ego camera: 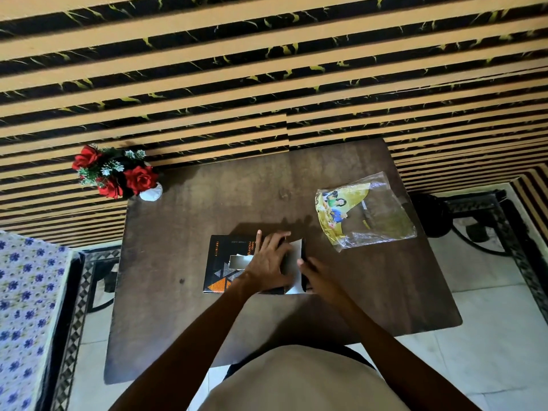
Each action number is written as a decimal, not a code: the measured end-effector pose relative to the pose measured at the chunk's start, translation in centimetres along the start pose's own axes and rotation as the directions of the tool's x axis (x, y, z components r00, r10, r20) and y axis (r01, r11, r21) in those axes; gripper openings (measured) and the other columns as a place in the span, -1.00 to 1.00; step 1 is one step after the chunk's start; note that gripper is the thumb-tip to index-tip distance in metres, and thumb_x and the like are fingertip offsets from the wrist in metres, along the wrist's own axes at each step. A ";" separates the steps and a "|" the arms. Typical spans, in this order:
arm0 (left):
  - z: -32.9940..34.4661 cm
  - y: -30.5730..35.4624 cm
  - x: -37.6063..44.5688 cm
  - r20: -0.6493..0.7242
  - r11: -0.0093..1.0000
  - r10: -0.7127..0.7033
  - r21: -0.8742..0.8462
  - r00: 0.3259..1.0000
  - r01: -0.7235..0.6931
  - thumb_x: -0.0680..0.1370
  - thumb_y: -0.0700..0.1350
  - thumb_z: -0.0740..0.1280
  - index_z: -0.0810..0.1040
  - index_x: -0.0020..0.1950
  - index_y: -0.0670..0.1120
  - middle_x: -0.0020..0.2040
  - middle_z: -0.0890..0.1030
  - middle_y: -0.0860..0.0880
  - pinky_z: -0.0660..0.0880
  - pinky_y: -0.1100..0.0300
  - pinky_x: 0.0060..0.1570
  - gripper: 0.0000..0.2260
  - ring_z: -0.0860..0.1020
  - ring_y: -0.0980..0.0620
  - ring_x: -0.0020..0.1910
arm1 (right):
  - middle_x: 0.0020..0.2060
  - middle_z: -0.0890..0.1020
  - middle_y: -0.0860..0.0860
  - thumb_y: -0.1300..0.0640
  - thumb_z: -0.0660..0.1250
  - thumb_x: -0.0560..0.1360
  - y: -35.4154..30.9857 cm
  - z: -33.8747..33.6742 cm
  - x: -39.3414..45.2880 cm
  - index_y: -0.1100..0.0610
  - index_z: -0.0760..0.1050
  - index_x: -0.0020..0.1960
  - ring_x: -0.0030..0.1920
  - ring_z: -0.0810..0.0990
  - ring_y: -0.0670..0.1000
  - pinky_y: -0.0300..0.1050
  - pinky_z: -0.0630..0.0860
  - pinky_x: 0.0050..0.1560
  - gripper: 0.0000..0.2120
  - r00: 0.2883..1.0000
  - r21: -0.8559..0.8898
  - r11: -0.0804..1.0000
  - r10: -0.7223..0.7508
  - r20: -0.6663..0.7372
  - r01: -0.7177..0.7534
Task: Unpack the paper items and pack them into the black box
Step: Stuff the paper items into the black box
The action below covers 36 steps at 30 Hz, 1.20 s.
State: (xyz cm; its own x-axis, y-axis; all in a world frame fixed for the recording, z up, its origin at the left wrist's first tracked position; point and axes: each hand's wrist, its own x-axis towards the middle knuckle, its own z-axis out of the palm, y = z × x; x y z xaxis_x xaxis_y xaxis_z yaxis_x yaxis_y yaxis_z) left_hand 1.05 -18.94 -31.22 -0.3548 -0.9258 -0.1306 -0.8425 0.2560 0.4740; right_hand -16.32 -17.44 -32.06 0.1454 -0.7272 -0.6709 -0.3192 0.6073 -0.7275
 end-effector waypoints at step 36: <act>-11.3 -10.4 5.5 0.184 0.092 -0.682 -0.938 0.708 0.334 0.55 -0.23 0.31 0.38 0.36 -0.06 0.23 0.56 -0.14 0.51 0.26 -0.28 -0.62 0.58 0.00 0.00 | 0.20 0.54 -0.06 0.09 0.48 0.39 -13.4 2.8 10.5 -0.06 0.24 0.45 0.18 0.53 -0.02 0.08 0.52 0.25 -0.29 0.961 -0.021 0.991 -0.130 -0.244 0.129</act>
State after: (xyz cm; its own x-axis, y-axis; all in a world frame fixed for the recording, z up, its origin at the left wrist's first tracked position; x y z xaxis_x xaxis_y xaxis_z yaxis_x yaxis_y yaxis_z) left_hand 12.49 -29.80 -27.05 0.2490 -0.7784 -0.5763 0.1841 -0.5462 0.8172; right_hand -7.86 -32.29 -29.73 -0.0473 -0.8557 -0.5153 -0.3173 0.5020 -0.8046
